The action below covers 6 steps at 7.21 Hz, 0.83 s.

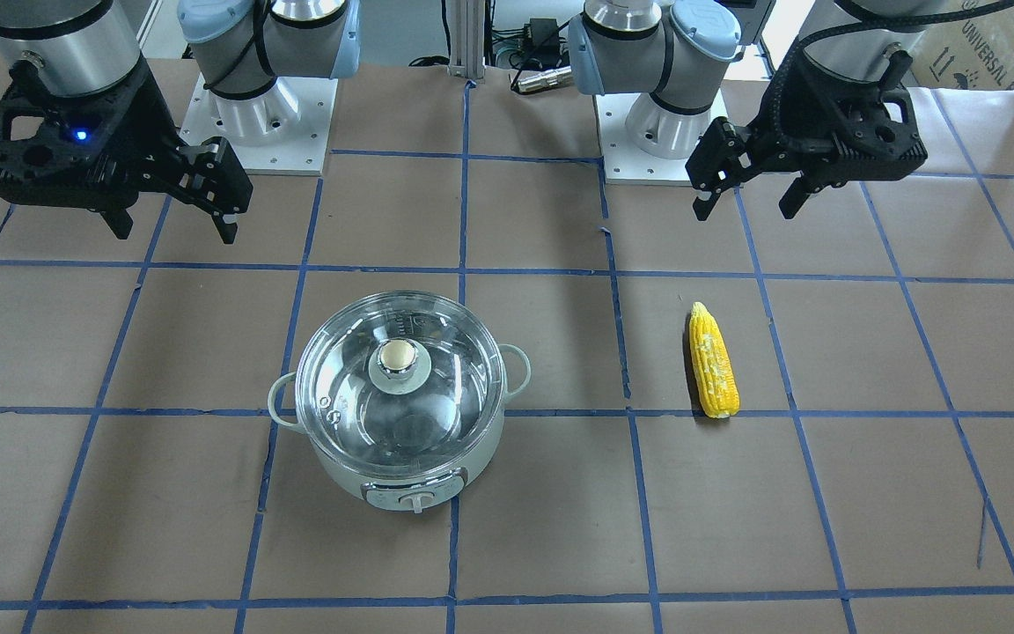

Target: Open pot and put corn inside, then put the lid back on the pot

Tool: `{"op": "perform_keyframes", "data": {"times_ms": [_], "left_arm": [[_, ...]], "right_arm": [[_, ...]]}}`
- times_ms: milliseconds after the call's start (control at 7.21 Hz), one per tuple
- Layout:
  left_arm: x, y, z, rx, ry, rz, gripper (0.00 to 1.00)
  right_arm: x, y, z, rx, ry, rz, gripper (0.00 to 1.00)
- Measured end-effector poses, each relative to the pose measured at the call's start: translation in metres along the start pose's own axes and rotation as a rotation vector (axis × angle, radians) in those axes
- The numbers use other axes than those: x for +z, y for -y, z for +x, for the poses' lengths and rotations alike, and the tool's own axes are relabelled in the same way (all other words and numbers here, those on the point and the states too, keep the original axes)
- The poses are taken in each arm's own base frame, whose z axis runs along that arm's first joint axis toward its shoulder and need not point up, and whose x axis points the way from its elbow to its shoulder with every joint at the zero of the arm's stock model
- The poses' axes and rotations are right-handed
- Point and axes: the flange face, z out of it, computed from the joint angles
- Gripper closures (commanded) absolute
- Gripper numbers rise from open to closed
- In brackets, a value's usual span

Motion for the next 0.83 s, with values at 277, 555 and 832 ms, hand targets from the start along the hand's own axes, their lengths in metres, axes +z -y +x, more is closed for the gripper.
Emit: {"op": "perform_keyframes", "data": {"times_ms": [277, 555, 832], "left_arm": [[0.001, 0.001, 0.000, 0.001, 0.003, -0.001, 0.00], [0.000, 0.000, -0.001, -0.001, 0.003, 0.002, 0.00], [0.015, 0.008, -0.011, 0.001, 0.007, -0.025, 0.00]], "right_arm": [[0.001, 0.000, 0.000, 0.005, -0.001, -0.002, 0.00], [0.005, -0.002, 0.001, -0.002, 0.001, -0.012, 0.00], [0.014, -0.007, -0.002, -0.001, 0.001, -0.020, 0.00]]}}
